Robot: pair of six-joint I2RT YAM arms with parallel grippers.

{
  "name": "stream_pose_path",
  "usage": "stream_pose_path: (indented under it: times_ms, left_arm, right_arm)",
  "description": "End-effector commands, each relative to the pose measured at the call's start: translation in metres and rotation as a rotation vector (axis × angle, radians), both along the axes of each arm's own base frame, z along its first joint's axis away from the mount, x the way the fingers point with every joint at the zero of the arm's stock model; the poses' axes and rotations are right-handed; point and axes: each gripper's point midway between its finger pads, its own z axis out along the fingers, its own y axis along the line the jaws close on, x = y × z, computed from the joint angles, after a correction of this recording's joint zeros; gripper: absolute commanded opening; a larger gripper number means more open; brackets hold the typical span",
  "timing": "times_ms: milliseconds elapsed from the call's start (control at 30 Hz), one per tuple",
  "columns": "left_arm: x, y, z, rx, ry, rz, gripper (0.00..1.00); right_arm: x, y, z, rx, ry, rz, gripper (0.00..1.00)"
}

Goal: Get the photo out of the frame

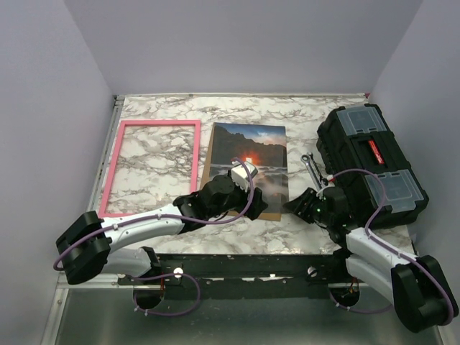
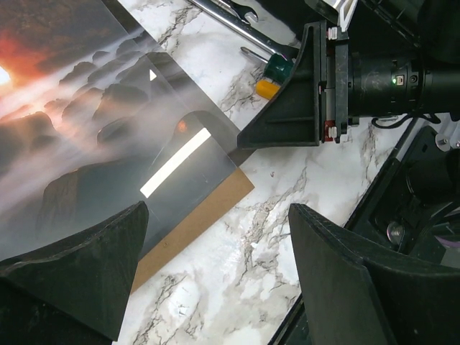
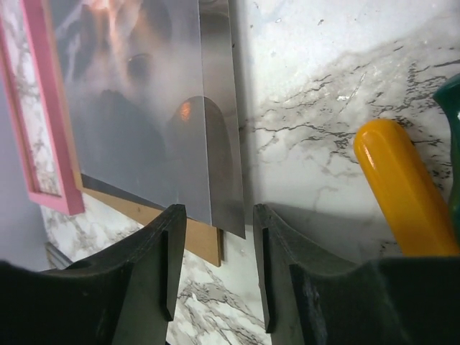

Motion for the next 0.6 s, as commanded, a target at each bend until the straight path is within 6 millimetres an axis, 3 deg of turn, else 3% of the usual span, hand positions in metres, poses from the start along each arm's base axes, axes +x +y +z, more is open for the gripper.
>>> stream_pose_path:
  times_ms: [0, 167, 567]
  left_arm:
    - [-0.002, -0.003, 0.019, -0.049, -0.013, -0.018, 0.82]
    - [-0.002, 0.000, 0.029, -0.058, -0.031, -0.017, 0.82]
    - [-0.004, 0.004, 0.038, -0.072, -0.035, -0.012, 0.82]
  right_arm:
    - [0.005, 0.010, 0.015, 0.150, -0.072, -0.016, 0.47]
    - [0.006, 0.016, 0.021, 0.236, -0.100, -0.025, 0.41]
    - [0.009, 0.009, -0.001, 0.220, -0.039, -0.079, 0.30]
